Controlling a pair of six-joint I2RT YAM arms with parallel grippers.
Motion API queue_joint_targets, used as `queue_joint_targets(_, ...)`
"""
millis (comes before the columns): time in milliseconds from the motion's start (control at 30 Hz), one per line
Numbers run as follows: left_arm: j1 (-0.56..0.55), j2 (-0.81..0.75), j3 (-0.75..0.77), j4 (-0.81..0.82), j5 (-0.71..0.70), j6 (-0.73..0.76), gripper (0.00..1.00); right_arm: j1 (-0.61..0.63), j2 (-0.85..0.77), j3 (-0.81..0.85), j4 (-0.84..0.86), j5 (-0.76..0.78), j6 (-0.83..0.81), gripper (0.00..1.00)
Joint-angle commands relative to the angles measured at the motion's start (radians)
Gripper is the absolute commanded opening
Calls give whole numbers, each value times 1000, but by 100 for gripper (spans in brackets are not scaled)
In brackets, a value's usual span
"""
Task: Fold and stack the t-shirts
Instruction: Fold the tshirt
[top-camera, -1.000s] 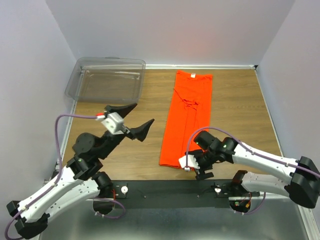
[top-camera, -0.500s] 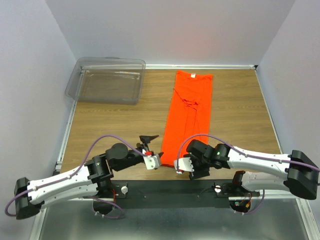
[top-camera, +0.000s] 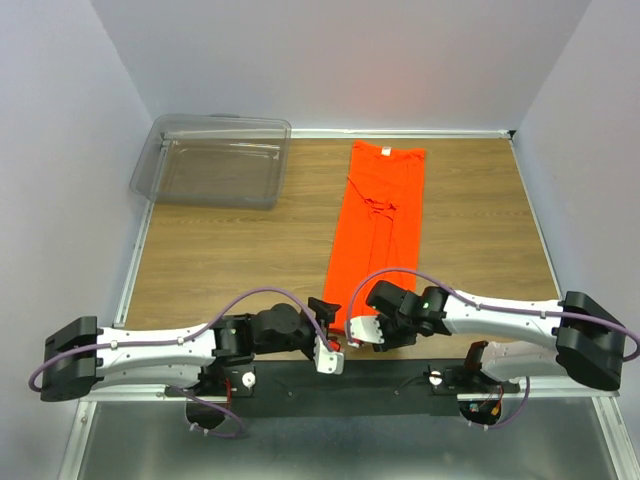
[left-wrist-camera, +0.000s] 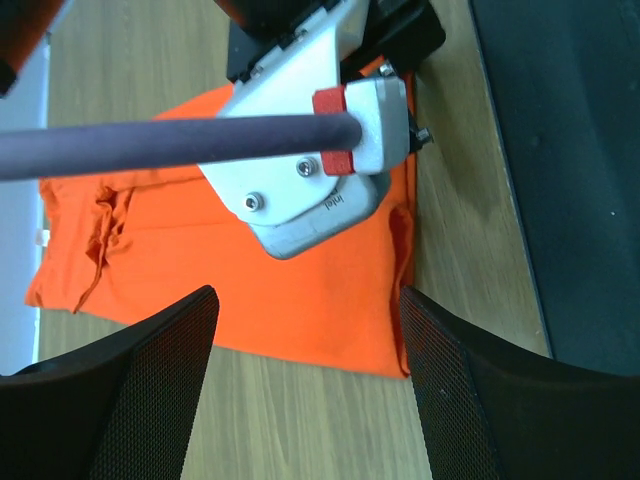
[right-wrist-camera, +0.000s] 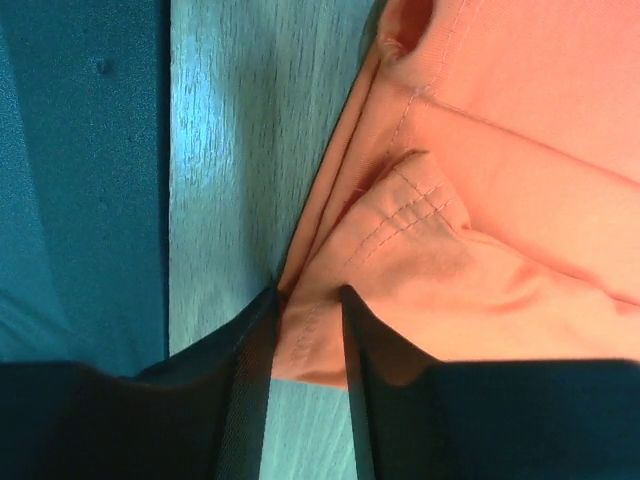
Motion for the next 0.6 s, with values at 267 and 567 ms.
queue_joint_targets(267,-4,24,-48,39,44,37,80,-17,-9,-22,25,-15,18,4)
queue_joint_targets(567,-5,175,-70,172,37,30,75,-129,-159,-11,-28,-127,-40,1)
